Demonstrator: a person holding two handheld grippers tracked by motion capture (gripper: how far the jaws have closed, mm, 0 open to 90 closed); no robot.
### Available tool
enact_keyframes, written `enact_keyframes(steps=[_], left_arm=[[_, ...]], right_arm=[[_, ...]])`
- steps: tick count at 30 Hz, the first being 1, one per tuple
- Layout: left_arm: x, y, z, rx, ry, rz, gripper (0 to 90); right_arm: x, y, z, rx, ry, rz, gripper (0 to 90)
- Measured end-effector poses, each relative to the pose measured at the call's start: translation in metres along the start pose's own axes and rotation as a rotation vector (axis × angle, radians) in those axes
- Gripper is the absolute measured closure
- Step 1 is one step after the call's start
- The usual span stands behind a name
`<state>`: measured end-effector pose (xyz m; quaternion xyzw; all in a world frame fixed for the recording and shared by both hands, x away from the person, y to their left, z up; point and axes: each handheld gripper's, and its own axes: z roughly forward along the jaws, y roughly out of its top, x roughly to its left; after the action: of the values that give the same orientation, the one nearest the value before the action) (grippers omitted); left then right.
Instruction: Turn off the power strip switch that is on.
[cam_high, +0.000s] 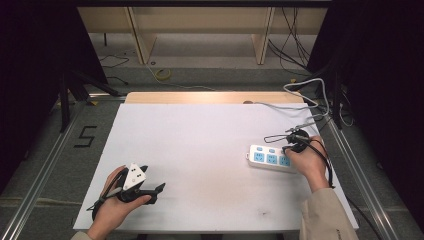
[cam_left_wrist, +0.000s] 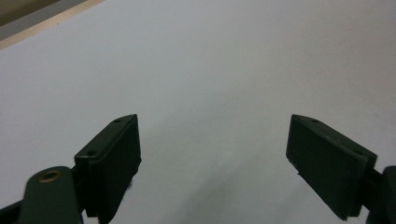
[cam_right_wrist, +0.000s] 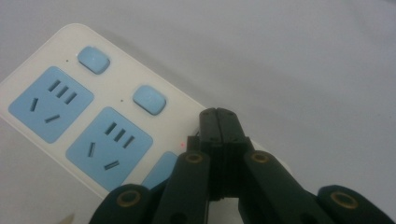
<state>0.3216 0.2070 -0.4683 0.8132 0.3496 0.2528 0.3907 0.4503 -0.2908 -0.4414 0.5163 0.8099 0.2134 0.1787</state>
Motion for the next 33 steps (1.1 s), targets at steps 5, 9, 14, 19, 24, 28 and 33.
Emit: enact_keyframes(steps=[5, 9, 14, 19, 24, 28, 33], left_arm=[[0.0001, -0.0001, 0.0000, -0.003, 0.000, -0.002, 17.6], [0.0002, -0.0001, -0.0001, -0.003, 0.000, -0.002, 17.6], [0.0002, -0.0001, -0.0001, -0.003, 0.000, -0.002, 17.6], [0.0002, -0.0001, -0.0001, -0.003, 0.000, -0.003, 17.6], [0.0003, -0.0001, -0.0001, -0.003, 0.001, -0.002, 17.6], [0.0003, -0.0001, -0.0001, -0.003, 0.000, -0.002, 17.7], [0.0002, -0.0001, 0.0000, -0.002, 0.000, -0.001, 17.6]], right_arm=[[0.0003, -0.0001, -0.0001, -0.002, -0.002, 0.002, 90.0], [-0.0001, -0.0002, -0.0003, -0.002, 0.000, 0.003, 90.0], [-0.0001, -0.0002, -0.0003, -0.002, 0.000, 0.003, 90.0], [-0.0004, -0.0003, -0.0004, -0.003, 0.002, 0.004, 90.0], [-0.0003, 0.0000, -0.0005, -0.002, 0.001, 0.002, 90.0], [-0.0003, 0.0000, -0.0005, -0.003, 0.001, 0.003, 90.0], [-0.0005, 0.0008, -0.0027, -0.013, 0.003, 0.008, 90.0]])
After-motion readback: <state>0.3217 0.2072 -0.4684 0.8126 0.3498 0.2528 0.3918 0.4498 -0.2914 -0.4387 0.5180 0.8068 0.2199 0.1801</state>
